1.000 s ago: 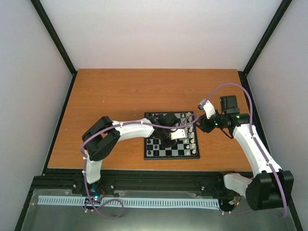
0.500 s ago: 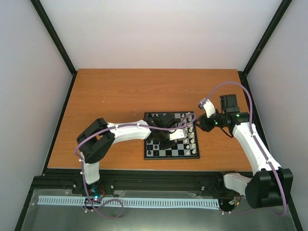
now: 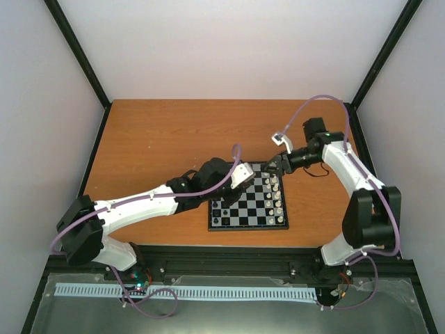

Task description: Set up the chess pieces on the board

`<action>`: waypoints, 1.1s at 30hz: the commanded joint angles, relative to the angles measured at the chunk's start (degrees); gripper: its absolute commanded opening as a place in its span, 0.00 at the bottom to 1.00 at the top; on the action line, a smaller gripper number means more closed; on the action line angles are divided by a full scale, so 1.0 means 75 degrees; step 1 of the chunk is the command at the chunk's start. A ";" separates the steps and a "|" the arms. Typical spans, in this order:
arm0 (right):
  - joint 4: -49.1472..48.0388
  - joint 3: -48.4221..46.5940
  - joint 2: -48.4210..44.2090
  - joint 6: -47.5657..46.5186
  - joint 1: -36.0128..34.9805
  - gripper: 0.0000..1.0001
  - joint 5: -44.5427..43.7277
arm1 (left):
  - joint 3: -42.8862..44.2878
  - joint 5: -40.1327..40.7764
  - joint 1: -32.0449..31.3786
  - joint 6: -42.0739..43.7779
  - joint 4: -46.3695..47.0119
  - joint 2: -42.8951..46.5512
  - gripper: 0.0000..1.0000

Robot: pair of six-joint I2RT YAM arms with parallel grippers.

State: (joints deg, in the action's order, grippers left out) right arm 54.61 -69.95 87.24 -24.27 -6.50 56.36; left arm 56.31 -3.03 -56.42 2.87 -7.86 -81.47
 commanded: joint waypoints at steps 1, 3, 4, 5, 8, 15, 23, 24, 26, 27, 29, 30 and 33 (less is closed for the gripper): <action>0.1269 -0.0300 0.0518 -0.0625 -0.0462 0.47 0.1411 | -0.0278 0.0523 -0.0093 -0.0402 0.0781 0.0187 0.15; 0.1210 -0.0277 0.0579 -0.0584 -0.0620 0.47 0.1398 | -0.0304 0.0477 -0.0093 -0.0416 0.0840 0.0194 0.15; 0.1226 -0.0280 0.0620 -0.0586 -0.0691 0.47 0.1434 | -0.0309 0.0458 -0.0088 -0.0424 0.0862 0.0179 0.15; 0.1265 -0.0297 0.0666 -0.0618 -0.0763 0.47 0.1483 | -0.0307 0.0422 -0.0093 -0.0413 0.0863 0.0157 0.15; 0.1291 -0.0329 0.0824 -0.0609 -0.0905 0.45 0.1521 | -0.0287 0.0386 -0.0091 -0.0419 0.0902 0.0097 0.15; 0.1473 -0.0390 0.1101 -0.0834 -0.0938 0.35 0.1735 | -0.0172 0.0280 -0.0093 -0.0360 0.0892 -0.0013 0.15; 0.1661 -0.0463 0.1314 -0.1050 -0.0938 0.21 0.1937 | -0.0065 0.0152 -0.0093 -0.0334 0.0914 -0.0228 0.15; 0.1687 -0.0463 0.1343 -0.1076 -0.0944 0.20 0.1961 | -0.0063 0.0135 -0.0092 -0.0336 0.0925 -0.0241 0.15; 0.1748 -0.0478 0.1378 -0.1138 -0.0938 0.18 0.2006 | -0.0061 0.0137 -0.0094 -0.0336 0.0932 -0.0252 0.15; 0.1769 -0.0481 0.1385 -0.1170 -0.0938 0.16 0.2028 | -0.0056 0.0143 -0.0094 -0.0330 0.0938 -0.0262 0.15; 0.1798 -0.0481 0.1398 -0.1209 -0.0938 0.14 0.2058 | -0.0050 0.0173 -0.0094 -0.0322 0.0934 -0.0261 0.15; 0.1800 -0.0476 0.1396 -0.1208 -0.0938 0.13 0.2060 | -0.0049 0.0180 -0.0094 -0.0314 0.0938 -0.0273 0.15; 0.1773 -0.0458 0.1410 -0.1230 -0.0938 0.08 0.2045 | -0.0042 0.0125 -0.0094 -0.0312 0.0953 -0.0281 0.15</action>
State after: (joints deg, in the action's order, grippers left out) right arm 66.74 -71.99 97.62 -31.94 -13.19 68.82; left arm 53.74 -1.37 -56.42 0.67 -2.76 -82.65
